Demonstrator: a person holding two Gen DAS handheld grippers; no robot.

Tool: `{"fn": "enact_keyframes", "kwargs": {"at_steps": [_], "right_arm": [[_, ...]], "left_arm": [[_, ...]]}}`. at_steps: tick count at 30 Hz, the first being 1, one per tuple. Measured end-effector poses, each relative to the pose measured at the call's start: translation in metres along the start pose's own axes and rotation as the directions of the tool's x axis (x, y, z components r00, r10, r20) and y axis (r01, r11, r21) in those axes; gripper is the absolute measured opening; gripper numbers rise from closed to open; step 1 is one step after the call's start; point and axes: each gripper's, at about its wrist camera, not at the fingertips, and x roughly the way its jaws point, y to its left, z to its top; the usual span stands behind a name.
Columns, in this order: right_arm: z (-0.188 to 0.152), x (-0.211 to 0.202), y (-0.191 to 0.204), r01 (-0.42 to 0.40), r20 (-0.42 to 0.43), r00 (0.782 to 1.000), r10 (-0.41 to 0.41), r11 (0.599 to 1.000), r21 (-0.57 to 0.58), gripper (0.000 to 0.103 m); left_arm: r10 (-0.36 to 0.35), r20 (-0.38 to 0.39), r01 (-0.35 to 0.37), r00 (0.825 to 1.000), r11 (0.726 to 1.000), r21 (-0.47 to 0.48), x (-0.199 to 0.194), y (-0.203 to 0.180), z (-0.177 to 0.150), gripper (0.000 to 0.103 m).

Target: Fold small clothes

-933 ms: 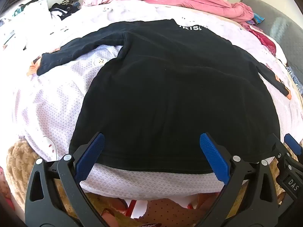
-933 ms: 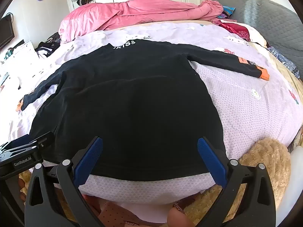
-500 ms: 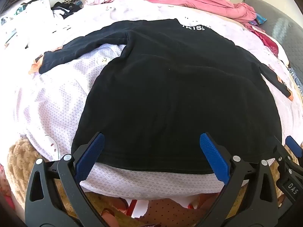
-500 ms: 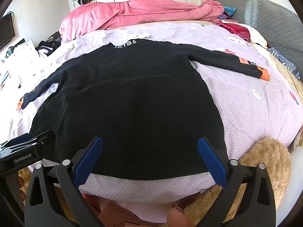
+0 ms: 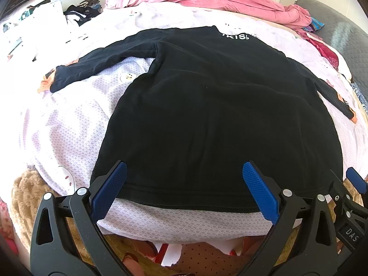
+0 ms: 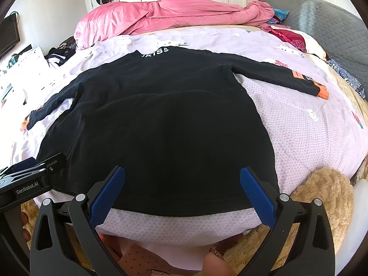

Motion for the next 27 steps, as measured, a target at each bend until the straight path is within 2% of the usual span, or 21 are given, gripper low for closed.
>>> {"fn": "enact_keyframes", "kwargs": {"at_steps": [27], "right_arm": [[0.0021, 0.0034, 0.0019, -0.002, -0.003, 1.0, 0.002, 1.0, -0.015, 0.099]], "left_arm": [[0.016, -0.001, -0.016, 1.0, 1.0, 0.004, 0.0016, -0.002, 0.005, 0.095]]}}
